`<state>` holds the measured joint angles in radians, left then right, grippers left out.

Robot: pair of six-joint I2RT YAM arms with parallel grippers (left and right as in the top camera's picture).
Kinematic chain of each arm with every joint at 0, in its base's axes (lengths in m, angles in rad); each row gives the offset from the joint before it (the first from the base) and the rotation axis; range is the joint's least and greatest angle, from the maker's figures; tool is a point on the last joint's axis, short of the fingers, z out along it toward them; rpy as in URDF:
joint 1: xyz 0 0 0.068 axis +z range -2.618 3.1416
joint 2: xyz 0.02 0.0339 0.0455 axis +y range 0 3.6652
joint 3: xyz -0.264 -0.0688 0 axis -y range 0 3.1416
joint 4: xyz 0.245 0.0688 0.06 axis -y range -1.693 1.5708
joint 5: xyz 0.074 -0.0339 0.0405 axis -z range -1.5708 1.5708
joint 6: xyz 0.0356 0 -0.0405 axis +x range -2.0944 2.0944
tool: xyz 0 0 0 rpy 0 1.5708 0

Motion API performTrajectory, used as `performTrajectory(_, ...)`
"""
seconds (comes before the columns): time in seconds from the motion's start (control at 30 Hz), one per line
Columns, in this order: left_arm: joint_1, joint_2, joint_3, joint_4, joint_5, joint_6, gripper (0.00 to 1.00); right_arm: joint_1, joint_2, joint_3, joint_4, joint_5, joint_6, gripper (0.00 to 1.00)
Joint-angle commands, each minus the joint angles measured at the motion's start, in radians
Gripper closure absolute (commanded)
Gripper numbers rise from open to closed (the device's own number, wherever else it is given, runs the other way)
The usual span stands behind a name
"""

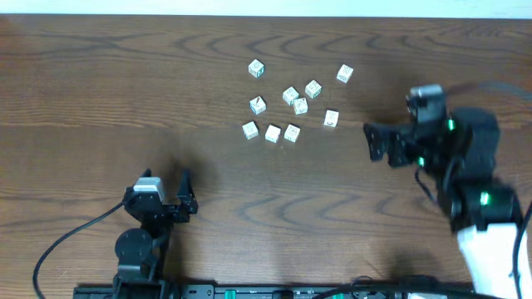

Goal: Lift 5 blocks
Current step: 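Move left gripper to the '8' block, right gripper to the 'X' block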

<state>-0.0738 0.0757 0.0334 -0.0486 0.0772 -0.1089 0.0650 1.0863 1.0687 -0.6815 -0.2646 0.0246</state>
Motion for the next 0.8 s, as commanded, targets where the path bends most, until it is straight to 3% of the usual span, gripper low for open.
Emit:
performTrajectory(0.0,-0.002,0.111,0.056,-0.016,0.09,-0.047,0.17,0.025,0.125,0.148,-0.088,-0.011,-0.023,0.01)
performTrajectory(0.27,-0.002,0.664,0.399,-0.08,0.231,-0.021,0.16,0.029,0.294,0.193,-0.039,-0.131,-0.084,0.01)
performTrajectory(0.43,-0.001,0.967,0.603,-0.124,0.3,0.002,0.16,0.028,0.349,0.193,0.005,-0.093,-0.024,0.01)
performTrajectory(0.53,-0.001,1.07,0.646,-0.108,0.371,-0.024,0.17,0.026,0.372,0.193,-0.027,-0.023,0.018,0.01)
performTrajectory(0.7,-0.001,1.15,0.648,-0.044,0.453,0.007,0.17,0.037,0.378,0.193,-0.046,-0.087,-0.126,0.01)
performTrajectory(0.77,-0.001,1.167,0.648,-0.019,0.462,0.006,0.16,0.04,0.379,0.193,-0.005,-0.084,-0.089,0.01)
